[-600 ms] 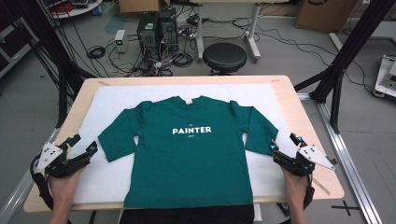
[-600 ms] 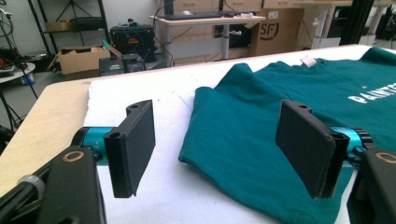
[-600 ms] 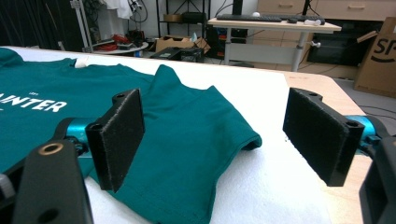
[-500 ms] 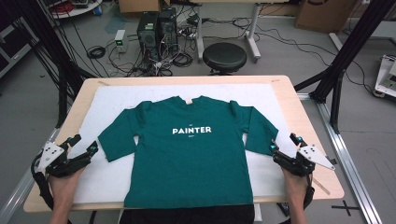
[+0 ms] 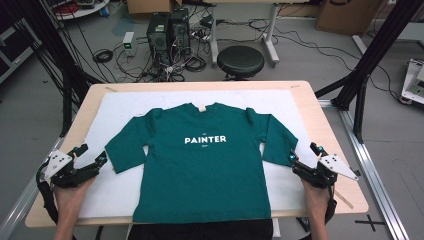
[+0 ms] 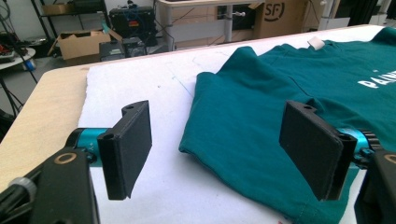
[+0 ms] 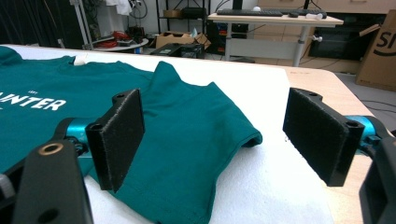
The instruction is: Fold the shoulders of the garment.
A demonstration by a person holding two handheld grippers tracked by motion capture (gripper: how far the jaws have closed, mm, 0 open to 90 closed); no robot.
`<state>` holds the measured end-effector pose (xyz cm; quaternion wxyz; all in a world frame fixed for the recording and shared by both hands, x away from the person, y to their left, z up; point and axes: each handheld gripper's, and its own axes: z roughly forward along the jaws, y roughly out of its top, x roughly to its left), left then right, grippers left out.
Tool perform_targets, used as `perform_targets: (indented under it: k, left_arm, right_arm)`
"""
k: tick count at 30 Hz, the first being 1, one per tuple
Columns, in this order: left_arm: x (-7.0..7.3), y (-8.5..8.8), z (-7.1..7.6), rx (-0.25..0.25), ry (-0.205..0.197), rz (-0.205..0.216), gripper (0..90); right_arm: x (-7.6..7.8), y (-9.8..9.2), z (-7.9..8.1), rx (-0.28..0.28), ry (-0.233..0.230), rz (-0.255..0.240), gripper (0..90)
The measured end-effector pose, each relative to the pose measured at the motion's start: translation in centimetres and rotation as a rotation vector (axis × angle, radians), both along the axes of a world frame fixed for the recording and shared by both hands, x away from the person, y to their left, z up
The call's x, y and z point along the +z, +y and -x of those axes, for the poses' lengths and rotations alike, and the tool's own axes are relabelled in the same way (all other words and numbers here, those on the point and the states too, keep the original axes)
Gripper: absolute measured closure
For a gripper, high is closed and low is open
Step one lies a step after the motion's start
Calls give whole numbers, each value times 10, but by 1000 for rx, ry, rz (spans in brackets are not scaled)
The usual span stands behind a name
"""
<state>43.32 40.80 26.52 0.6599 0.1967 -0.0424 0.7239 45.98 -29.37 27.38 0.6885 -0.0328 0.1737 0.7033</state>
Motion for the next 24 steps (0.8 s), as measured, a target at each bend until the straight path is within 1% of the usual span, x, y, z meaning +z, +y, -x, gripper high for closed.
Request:
perform_targets:
  k: [3, 7, 9, 12, 15, 16, 17, 19, 20, 21, 22, 23, 24]
  left_arm:
    - [1, 0, 0, -4, 6, 13, 254]
    - [1, -1, 0, 4, 6, 14, 254]
    - [1, -1, 0, 6, 10, 20, 254]
    - [1, -1, 0, 1, 15, 13, 254]
    - [2, -2, 1, 17, 29, -11, 283]
    - [1, -3, 1, 22, 45, -25, 299]
    - [1, -5, 2, 32, 61, -49, 323]
    - [1, -9, 3, 43, 81, -83, 383]
    - [1, -9, 3, 43, 81, -83, 406]
    - [1, -12, 4, 42, 90, -108, 432]
    - [1, -15, 5, 43, 103, -132, 432]
    - [2, -19, 6, 45, 116, -148, 452]
    - [3, -22, 7, 50, 130, -172, 485]
  right_arm:
    - [0, 0, 0, 2, 4, 1, 210]
    - [2, -1, 0, 6, 12, 5, 210]
    - [2, -3, 0, 23, 20, 8, 210]
    - [3, -5, 0, 49, 26, 11, 210]
    - [3, -5, 0, 41, 29, 11, 211]
    - [3, -4, 0, 38, 32, 13, 210]
    - [3, -4, 0, 38, 33, 12, 211]
    - [3, -4, 0, 35, 33, 14, 210]
    - [3, -4, 0, 36, 34, 15, 211]
    - [3, -4, 0, 36, 35, 16, 210]
    - [3, -4, 0, 36, 35, 16, 210]
    - [4, -4, 0, 36, 36, 17, 211]
    - [4, -4, 0, 31, 35, 18, 210]
